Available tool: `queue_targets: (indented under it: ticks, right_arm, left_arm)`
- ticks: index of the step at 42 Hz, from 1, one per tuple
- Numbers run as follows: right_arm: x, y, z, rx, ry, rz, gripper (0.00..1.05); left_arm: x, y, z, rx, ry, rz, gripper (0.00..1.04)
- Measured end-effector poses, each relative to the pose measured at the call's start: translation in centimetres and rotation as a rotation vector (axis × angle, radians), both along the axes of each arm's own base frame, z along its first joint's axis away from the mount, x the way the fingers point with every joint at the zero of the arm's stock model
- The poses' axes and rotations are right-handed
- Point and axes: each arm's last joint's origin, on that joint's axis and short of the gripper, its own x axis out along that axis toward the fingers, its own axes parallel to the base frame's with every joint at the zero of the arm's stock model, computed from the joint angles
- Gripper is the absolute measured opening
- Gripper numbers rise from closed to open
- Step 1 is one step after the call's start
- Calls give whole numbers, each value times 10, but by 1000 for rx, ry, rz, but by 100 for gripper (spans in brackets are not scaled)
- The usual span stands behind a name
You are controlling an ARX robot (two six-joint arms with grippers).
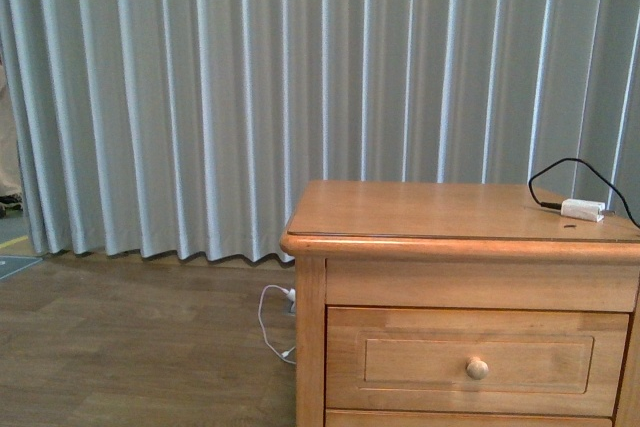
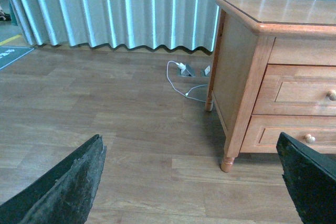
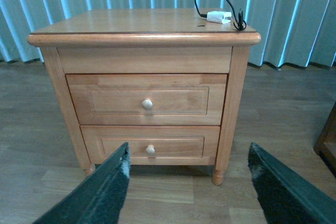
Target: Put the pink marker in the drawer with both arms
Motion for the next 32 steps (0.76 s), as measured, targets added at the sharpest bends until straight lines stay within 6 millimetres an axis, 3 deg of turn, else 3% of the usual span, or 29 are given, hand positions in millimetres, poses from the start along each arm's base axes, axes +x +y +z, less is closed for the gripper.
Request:
queue_targets:
  ticks: [6, 32]
  right_arm:
    - [0, 0, 0, 1, 0, 0, 98]
    - [0, 0, 0, 0, 0, 0, 96]
  left_arm:
    - [0, 0, 0, 0, 0, 0, 98]
    - [0, 0, 0, 0, 0, 0, 98]
